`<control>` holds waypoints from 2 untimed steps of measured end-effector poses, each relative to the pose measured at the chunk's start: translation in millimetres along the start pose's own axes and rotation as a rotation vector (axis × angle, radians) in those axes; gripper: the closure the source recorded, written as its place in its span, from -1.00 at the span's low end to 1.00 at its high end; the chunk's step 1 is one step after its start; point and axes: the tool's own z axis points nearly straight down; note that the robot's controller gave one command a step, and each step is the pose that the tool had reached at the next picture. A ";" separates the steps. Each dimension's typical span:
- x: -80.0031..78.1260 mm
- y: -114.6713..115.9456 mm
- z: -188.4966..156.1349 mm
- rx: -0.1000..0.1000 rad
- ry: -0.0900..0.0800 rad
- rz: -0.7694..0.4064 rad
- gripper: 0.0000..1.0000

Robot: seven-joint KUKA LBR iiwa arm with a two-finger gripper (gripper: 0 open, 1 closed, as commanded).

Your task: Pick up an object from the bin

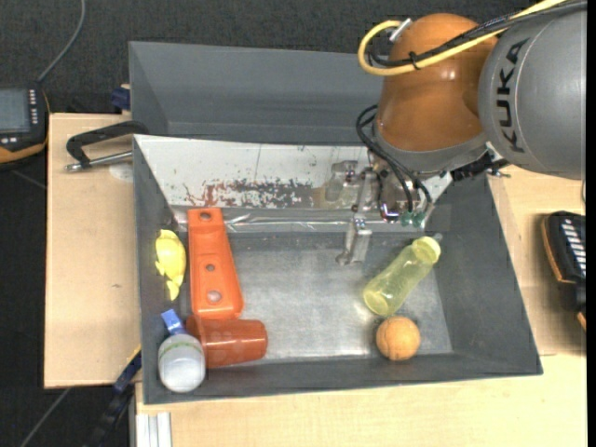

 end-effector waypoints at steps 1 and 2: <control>-1.2 -0.2 -5.0 -0.001 -0.009 0.001 -1.00; 24.1 -30.8 38.9 -0.001 -0.010 -0.069 -1.00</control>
Offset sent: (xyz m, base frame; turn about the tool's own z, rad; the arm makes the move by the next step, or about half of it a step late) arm -0.0506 -0.0635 -0.0828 -0.1247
